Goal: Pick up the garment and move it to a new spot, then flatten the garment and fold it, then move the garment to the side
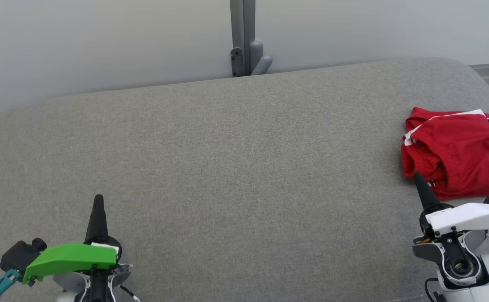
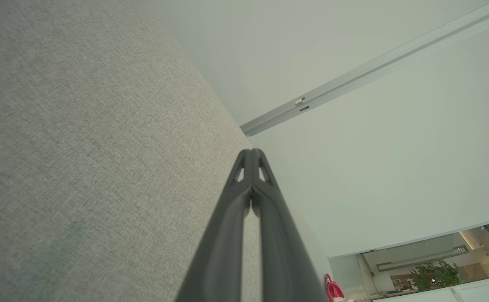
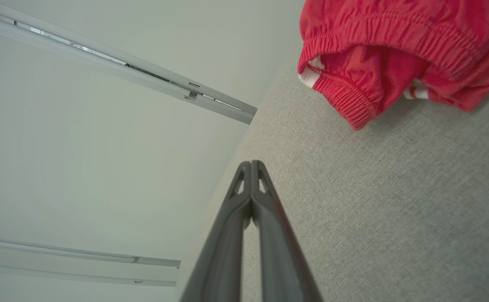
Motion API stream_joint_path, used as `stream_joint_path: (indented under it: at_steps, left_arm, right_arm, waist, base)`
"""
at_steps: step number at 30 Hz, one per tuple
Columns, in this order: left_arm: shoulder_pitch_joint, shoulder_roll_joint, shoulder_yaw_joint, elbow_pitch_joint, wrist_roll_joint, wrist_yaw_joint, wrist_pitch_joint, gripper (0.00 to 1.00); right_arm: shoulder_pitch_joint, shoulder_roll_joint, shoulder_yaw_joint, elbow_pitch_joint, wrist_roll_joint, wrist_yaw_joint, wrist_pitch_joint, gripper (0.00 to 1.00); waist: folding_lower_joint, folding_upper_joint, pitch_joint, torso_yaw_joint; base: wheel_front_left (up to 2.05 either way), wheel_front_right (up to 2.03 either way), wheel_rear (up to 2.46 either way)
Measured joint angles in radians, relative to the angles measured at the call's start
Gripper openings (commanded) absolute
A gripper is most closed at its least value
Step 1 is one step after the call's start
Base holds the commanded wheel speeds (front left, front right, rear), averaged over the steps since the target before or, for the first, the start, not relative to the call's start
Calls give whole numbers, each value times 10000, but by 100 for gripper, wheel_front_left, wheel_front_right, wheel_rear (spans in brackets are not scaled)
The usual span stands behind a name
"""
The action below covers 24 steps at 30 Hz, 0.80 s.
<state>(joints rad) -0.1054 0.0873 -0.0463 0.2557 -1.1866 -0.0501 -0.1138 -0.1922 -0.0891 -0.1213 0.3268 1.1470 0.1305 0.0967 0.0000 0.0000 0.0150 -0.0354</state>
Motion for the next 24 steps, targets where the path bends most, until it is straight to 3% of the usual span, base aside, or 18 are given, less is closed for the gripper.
stream_joint_path:
  at_steps: [24]
  left_arm:
    - [-472,-165,194,407,-2044,-382,337,0]
  right_arm:
    - [-440,111,-543,522,2038,0,738,0]
  waist:
    - [0,0,-15,152]
  base:
    - [0,0,0]
